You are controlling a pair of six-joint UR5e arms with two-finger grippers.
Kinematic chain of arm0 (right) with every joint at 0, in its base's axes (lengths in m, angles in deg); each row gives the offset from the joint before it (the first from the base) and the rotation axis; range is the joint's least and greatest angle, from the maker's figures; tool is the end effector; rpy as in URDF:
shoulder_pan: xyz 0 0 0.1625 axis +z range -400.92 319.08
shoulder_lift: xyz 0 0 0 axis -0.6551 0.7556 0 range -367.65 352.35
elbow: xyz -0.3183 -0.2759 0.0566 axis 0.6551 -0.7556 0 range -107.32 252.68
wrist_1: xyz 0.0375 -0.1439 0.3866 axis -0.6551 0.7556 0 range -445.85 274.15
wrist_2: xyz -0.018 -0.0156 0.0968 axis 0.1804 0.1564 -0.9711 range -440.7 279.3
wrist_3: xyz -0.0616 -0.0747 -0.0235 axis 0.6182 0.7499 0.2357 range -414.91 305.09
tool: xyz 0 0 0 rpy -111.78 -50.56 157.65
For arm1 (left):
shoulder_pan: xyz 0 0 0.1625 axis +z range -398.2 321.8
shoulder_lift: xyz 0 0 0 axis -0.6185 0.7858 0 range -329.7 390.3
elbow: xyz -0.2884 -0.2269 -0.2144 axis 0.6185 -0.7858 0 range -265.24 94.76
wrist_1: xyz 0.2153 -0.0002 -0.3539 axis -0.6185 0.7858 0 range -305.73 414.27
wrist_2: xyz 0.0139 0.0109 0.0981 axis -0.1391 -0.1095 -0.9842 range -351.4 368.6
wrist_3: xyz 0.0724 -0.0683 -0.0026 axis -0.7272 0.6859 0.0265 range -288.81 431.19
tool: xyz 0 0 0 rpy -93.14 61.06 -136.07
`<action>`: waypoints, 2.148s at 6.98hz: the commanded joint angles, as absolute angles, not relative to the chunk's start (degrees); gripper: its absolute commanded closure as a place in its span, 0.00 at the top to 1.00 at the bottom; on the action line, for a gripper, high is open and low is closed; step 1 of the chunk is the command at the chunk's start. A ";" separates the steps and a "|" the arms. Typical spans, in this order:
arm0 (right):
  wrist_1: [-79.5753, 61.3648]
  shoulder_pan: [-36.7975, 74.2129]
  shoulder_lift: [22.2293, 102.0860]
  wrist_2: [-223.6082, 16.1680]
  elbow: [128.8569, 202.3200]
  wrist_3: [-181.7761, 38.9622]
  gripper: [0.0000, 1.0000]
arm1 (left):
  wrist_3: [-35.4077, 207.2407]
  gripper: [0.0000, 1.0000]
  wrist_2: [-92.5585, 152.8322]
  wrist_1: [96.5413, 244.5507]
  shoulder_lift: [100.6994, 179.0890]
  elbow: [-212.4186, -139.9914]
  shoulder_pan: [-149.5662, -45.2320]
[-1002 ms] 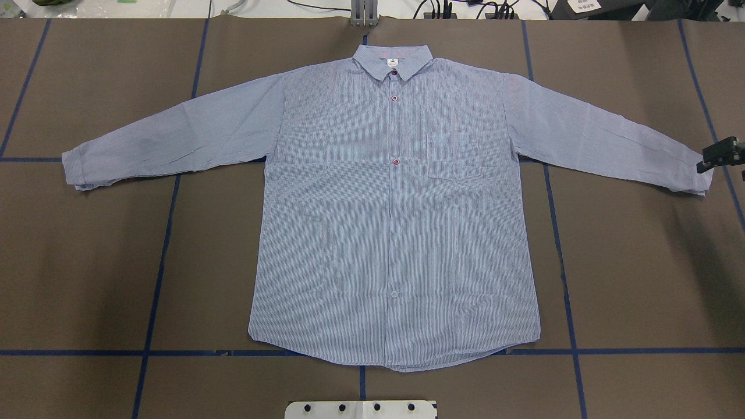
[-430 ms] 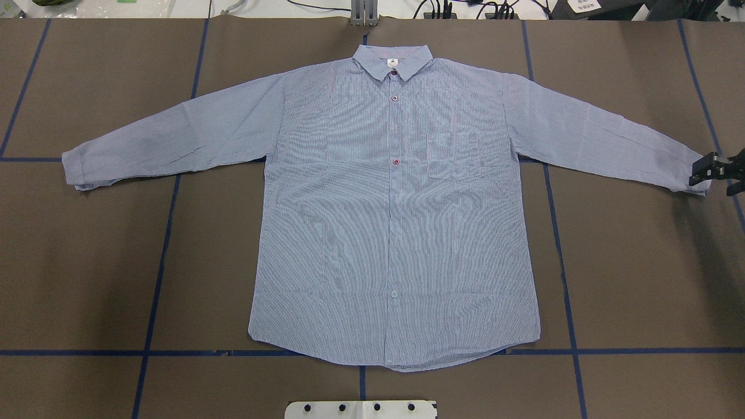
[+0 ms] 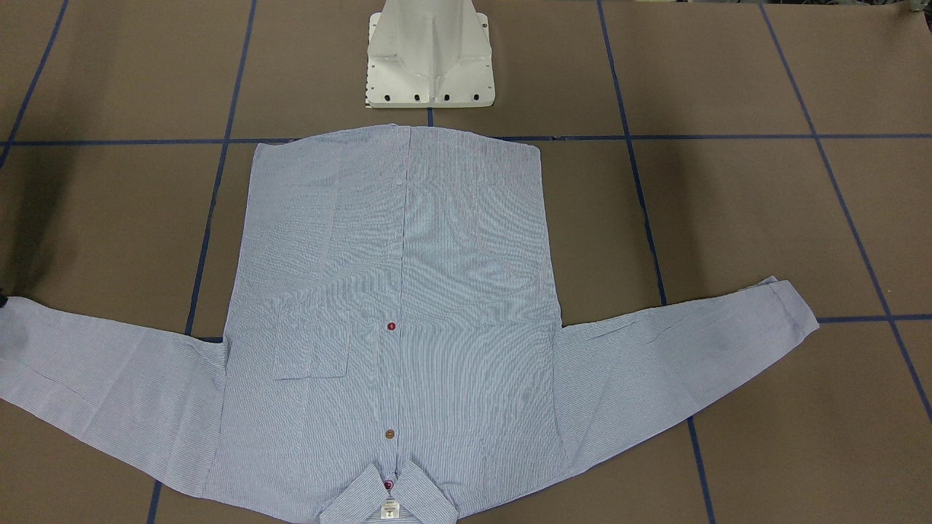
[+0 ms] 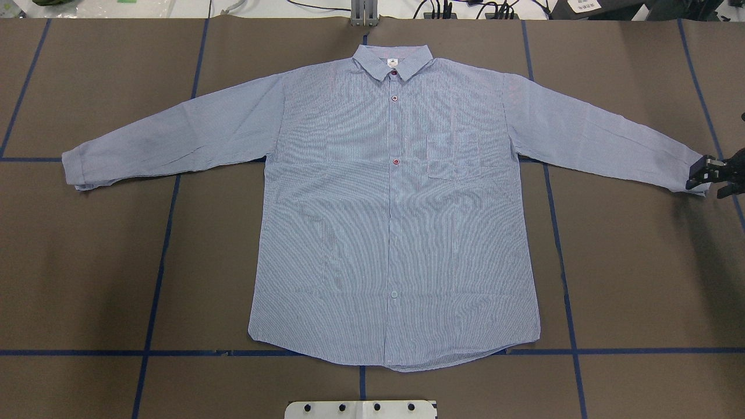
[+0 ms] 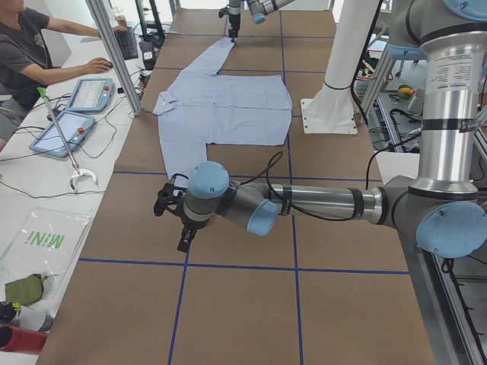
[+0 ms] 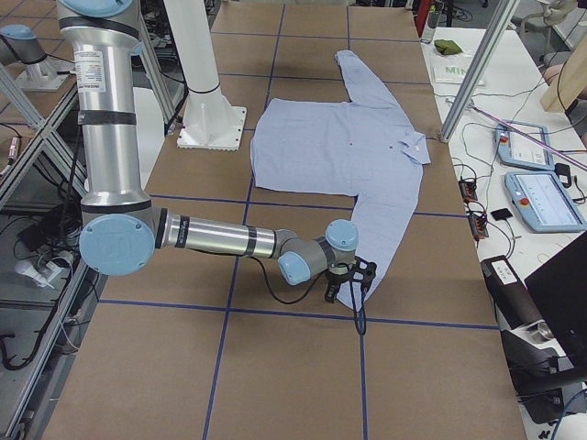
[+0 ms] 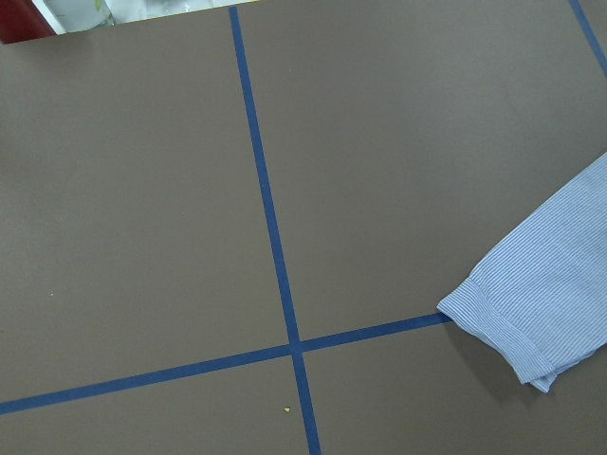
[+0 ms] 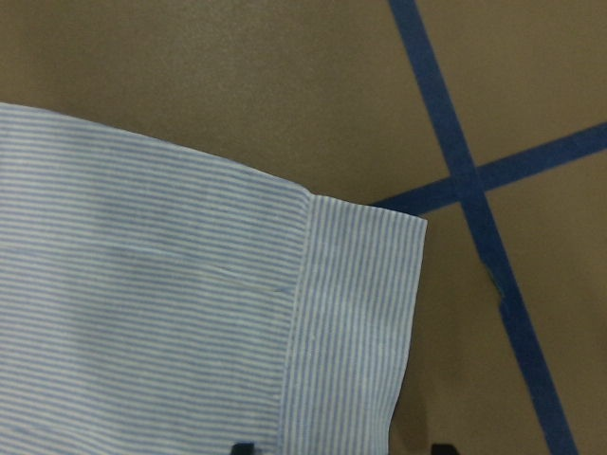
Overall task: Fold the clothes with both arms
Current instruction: 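Close the right gripper on the sleeve cuff, then carry the sleeve with the right gripper across the shirt toward the collar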
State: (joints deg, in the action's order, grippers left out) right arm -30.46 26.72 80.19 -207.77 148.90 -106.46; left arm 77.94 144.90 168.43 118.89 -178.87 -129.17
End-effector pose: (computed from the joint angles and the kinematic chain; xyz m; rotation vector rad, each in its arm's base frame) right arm -0.1312 -0.5115 0.7004 -0.0749 -0.7462 0.3560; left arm -0.0697 -0.5003 0.5894 0.3937 0.8132 0.0606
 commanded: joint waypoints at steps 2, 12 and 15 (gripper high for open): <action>-30.57 26.66 80.15 -207.79 149.58 -107.02 0.00 | 78.04 1.00 144.83 168.52 118.89 -179.01 -129.17; -18.02 8.59 40.77 -198.85 154.03 -133.00 0.00 | 77.95 1.00 144.92 168.70 118.19 -181.83 -129.26; -18.35 0.49 23.40 -188.72 138.09 -139.46 0.00 | 77.95 1.00 144.57 168.70 118.02 -181.83 -129.26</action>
State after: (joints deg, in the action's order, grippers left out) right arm -18.35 2.83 28.47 -190.99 142.60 -138.29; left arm 77.95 144.66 168.70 118.14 -181.82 -129.26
